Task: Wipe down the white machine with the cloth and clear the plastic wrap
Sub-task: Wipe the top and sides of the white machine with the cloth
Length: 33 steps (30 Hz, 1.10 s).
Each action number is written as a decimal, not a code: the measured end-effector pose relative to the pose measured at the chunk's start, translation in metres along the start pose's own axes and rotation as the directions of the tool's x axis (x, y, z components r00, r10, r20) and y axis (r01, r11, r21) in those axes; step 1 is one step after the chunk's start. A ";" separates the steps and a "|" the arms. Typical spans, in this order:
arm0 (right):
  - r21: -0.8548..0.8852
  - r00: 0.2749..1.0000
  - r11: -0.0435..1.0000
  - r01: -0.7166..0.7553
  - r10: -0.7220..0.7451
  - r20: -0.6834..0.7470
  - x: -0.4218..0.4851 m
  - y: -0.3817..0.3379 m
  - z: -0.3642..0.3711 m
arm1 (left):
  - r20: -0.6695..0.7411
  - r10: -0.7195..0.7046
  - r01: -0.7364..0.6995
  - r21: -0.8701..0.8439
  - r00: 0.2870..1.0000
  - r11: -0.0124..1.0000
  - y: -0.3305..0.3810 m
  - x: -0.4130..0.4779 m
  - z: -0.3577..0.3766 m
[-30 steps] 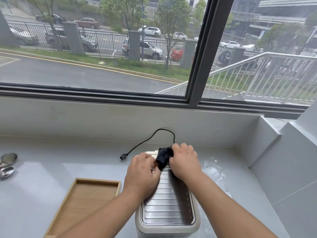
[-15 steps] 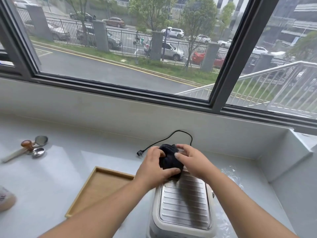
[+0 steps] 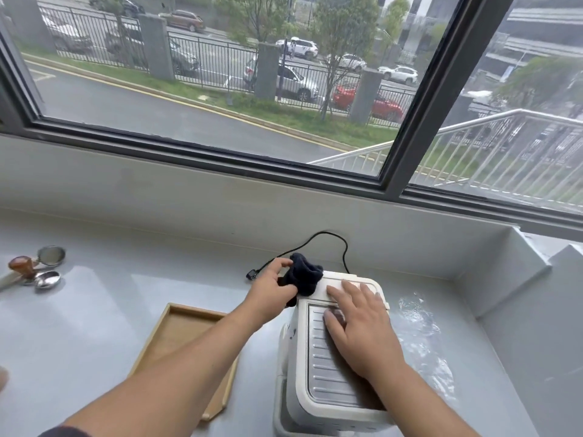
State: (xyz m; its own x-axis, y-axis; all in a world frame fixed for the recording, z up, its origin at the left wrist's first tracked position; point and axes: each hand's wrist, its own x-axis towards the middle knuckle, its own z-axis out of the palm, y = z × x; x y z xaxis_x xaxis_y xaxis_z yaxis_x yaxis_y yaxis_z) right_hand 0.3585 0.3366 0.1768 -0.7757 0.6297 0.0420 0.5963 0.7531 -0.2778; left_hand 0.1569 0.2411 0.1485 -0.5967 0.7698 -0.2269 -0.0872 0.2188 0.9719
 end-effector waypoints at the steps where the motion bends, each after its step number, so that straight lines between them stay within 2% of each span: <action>1: -0.029 1.000 1.000 -0.001 0.001 0.009 0.000 0.000 0.000 | 0.026 -0.024 0.025 -0.051 0.999 0.998 -0.001 0.000 0.000; 15: -0.045 0.999 0.998 -0.033 0.034 0.021 0.003 0.005 0.004 | 0.168 -0.085 0.124 -0.237 0.982 0.964 -0.024 0.003 -0.006; 21: -0.034 0.999 0.998 -0.045 0.046 0.020 0.005 0.005 0.006 | 0.205 -0.086 0.140 -0.270 0.975 0.953 -0.059 -0.008 -0.006; 23: -0.034 0.999 0.998 -0.043 0.044 0.018 0.005 0.004 0.006 | 0.200 -0.107 0.148 -0.201 0.974 0.968 -0.065 -0.010 -0.008; 26: -0.034 0.999 0.998 -0.048 0.049 0.018 0.005 0.004 0.006 | 0.199 -0.153 0.152 0.020 0.968 0.988 -0.073 -0.011 -0.014; 28: -0.042 0.999 0.998 -0.050 0.051 0.017 0.005 0.004 0.006 | 0.162 -0.171 0.145 0.161 0.972 0.976 -0.084 -0.014 -0.014; 31: -0.042 0.998 0.997 -0.060 0.060 0.015 0.004 0.004 0.007 | 0.116 -0.159 0.128 0.243 0.980 0.962 -0.097 -0.012 -0.009; 33: -0.045 0.998 0.997 -0.061 0.061 0.013 0.003 0.004 0.008 | 0.105 -0.142 0.092 0.382 0.984 0.920 -0.103 -0.005 -0.008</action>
State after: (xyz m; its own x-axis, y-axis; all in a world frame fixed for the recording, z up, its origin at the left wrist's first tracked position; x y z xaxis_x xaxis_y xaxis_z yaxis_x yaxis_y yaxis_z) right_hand 0.3564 0.3402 0.1678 -0.7403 0.6722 0.0126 0.6510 0.7214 -0.2362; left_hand 0.1625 0.2100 0.0501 -0.4912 0.7896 -0.3677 0.1695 0.5008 0.8488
